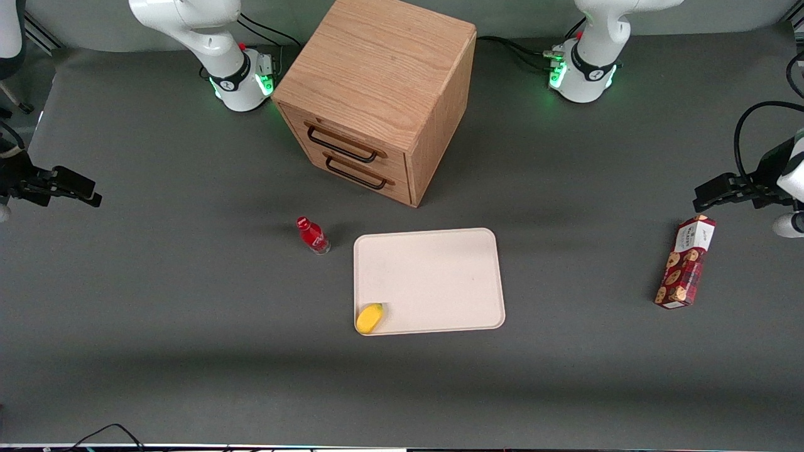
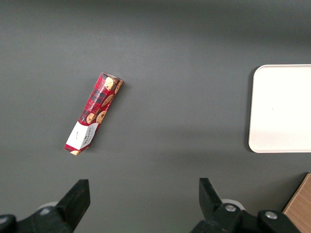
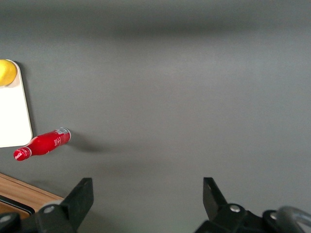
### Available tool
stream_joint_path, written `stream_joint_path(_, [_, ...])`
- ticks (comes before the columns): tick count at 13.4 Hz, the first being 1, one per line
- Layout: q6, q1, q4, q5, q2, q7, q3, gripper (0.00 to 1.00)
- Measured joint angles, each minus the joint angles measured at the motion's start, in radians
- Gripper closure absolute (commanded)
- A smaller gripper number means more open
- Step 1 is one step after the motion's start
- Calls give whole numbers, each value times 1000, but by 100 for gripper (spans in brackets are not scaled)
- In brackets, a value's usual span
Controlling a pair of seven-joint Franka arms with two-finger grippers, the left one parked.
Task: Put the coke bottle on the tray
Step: 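Move the open right gripper down over the red Coca-Cola bottle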
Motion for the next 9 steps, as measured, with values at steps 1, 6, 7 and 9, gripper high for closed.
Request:
stream_joint_path(1, [0, 0, 0, 0, 0, 3, 3, 0])
stream_joint_path(6, [19, 4, -7, 26, 24, 112, 81, 0])
stream_joint_path(7, [54, 7, -9, 27, 47, 182, 139, 0])
stream_joint_path(9, [147, 15, -15, 24, 112, 324, 274, 0])
